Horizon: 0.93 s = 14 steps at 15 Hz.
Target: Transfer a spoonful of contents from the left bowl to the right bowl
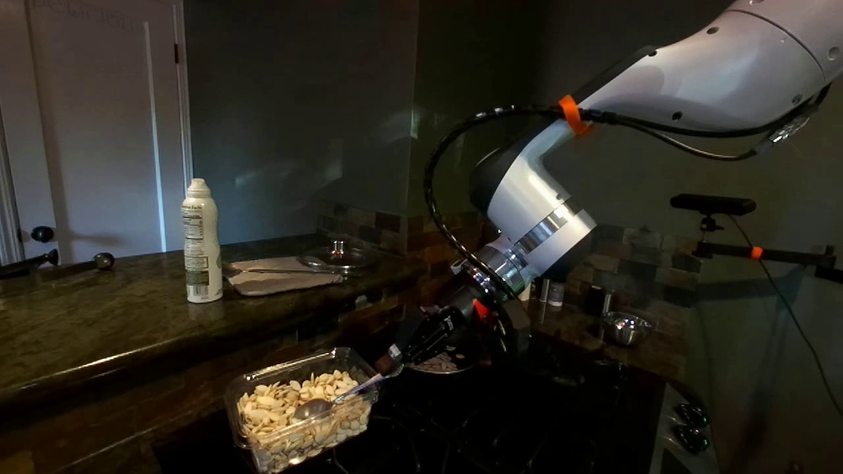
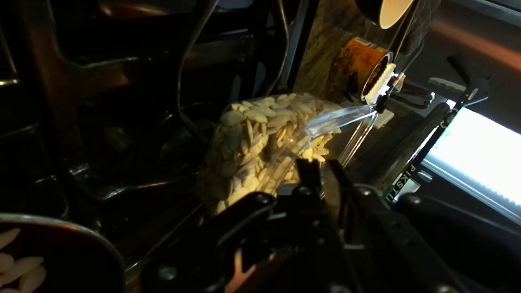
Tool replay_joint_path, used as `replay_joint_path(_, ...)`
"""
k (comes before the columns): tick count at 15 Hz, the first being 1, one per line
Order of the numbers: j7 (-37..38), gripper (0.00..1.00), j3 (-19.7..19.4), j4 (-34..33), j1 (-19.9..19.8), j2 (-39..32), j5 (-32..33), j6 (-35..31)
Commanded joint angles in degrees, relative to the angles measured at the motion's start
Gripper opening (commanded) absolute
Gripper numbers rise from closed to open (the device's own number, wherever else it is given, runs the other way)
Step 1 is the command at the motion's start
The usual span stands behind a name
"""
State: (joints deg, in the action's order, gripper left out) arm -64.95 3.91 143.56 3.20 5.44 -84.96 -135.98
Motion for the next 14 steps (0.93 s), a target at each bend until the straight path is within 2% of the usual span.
replay_joint_path(1,1.93,0.00,0.37,0.46,0.07,1.20,2.14,-1.60)
replay_joint_path(7,6.94,0.01,0.65,-1.26,-0.04,5.10,8.79,-4.77)
replay_joint_path(11,7.83,0.01,2.18,-2.58,0.66,7.97,15.84,-13.13)
replay_joint_path(14,10.95,0.01,4.90,-1.28,0.11,9.02,26.51,-18.01)
